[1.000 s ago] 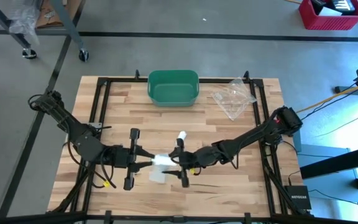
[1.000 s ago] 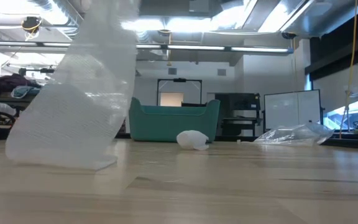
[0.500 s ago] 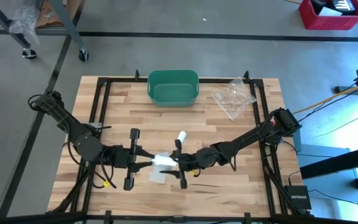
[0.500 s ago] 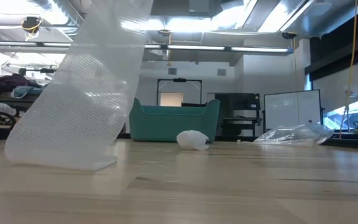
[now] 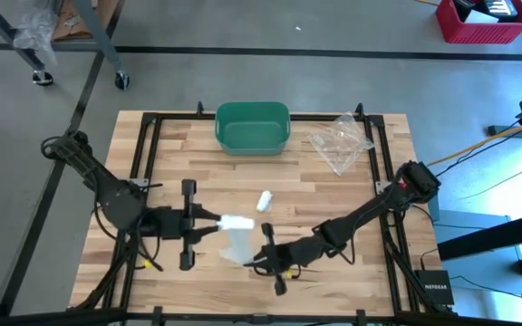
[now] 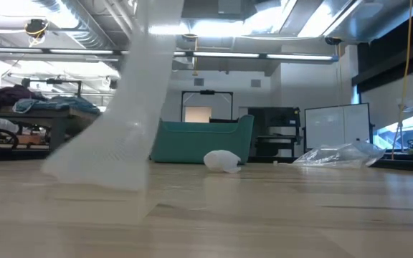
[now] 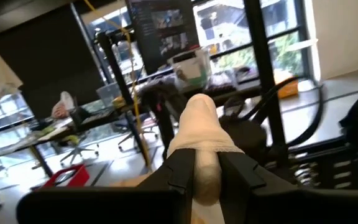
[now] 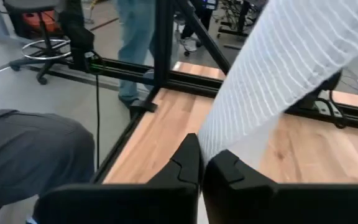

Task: Roll bandage
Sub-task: Roll the bottom white bandage

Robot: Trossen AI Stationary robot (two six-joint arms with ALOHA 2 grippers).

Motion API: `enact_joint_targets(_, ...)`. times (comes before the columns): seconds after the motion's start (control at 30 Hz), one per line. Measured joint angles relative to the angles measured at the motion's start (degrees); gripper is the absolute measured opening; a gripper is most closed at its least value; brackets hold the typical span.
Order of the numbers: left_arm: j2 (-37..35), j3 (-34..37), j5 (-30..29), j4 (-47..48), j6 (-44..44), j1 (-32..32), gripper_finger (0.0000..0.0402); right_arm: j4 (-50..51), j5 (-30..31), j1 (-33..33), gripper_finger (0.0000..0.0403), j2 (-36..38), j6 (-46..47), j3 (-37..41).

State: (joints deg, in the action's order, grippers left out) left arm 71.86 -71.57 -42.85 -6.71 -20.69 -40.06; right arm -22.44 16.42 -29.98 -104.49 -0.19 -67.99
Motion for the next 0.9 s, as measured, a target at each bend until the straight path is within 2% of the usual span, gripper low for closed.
enact_joint_targets(0.17,0.25,0.00,-0.93,0.24,-1.04,1.92,0.0040,0.56,-0.46,-1.20,0.0006,0.07,-0.23,0.00)
enact_joint_targets(0.4,0.35,0.00,-12.43,2.12,-8.37,2.37,0.0040,6.63,-0.47,-3.37,0.0003,0.09,0.06,-1.67)
enact_joint_targets(0.6,0.35,0.00,-17.70,11.88,-6.52,2.35,0.0040,19.44,-0.25,-6.29,0.0003,0.16,-1.44,-10.46)
enact_joint_targets(0.9,1.48,0.00,-17.98,25.97,2.48,2.02,0.0040,31.03,7.88,-10.74,0.0002,0.18,-9.40,-25.46)
